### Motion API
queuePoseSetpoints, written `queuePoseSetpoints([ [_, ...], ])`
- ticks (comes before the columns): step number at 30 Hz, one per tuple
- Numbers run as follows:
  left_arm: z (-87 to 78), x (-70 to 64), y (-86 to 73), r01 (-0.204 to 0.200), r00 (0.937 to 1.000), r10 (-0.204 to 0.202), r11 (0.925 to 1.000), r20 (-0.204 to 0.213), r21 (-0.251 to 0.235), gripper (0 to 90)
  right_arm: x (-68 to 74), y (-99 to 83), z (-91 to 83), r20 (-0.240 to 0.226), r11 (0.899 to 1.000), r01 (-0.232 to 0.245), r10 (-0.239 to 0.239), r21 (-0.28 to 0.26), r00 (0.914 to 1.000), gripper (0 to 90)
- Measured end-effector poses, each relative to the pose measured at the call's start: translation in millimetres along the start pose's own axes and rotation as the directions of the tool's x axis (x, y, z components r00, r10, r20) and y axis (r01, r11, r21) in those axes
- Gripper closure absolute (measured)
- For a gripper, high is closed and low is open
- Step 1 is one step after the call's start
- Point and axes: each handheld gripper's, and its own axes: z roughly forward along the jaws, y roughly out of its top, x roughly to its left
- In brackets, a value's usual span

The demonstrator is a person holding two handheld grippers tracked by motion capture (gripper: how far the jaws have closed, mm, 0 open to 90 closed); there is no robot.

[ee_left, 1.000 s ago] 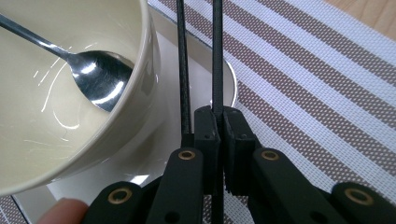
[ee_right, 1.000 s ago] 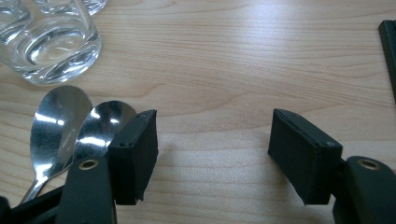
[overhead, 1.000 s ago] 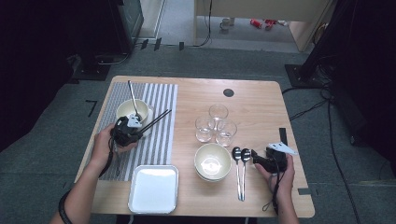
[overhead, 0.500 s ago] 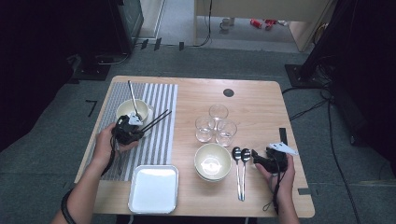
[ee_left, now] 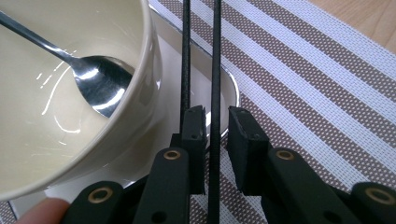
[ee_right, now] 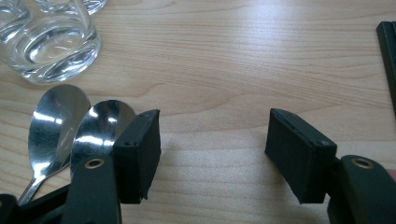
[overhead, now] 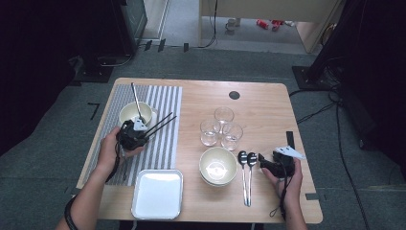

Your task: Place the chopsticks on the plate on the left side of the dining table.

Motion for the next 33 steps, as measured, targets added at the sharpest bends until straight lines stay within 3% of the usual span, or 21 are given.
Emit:
queuePoseSetpoints([
  [10,-4.5,1.5,-4.2,0.005,0.9995,-0.006,1.0000,-0.032,-0.005,74.7,0.4,0.2,0.3,0.003,1.000,0.008,-0.008,0.002,1.0000,35.9],
  [21,-14.4,-2.5,-8.9,-0.024,0.9973,0.023,0.9997,-0.069,-0.011,72.1,1.6,0.2,0.5,0.010,1.000,0.016,-0.016,0.004,0.9998,36.0],
  [24,-15.6,-1.0,-10.2,-0.011,0.9982,0.010,0.9997,-0.058,-0.021,69.5,1.8,0.2,0.6,0.011,1.000,0.017,-0.017,0.004,0.9998,36.0],
  [25,-16.5,2.1,-11.4,0.018,0.9990,-0.020,0.9991,-0.040,-0.038,68.1,1.9,0.3,0.7,0.012,1.000,0.018,-0.018,0.004,0.9998,36.0],
  [27,-15.7,4.3,-11.9,0.025,0.9987,-0.027,0.9991,-0.044,-0.034,66.0,2.0,0.4,0.9,0.013,1.000,0.019,-0.019,0.005,0.9997,36.0],
  [30,-11.0,6.5,-12.7,0.038,0.9992,-0.039,0.9991,-0.011,-0.018,63.1,2.1,0.4,1.0,0.013,1.000,0.019,-0.019,0.005,0.9997,36.0],
  [33,-9.3,7.5,-12.2,0.049,0.9987,-0.049,0.9986,-0.015,-0.018,62.1,2.0,0.5,1.0,0.011,1.000,0.017,-0.017,0.004,0.9998,36.0],
])
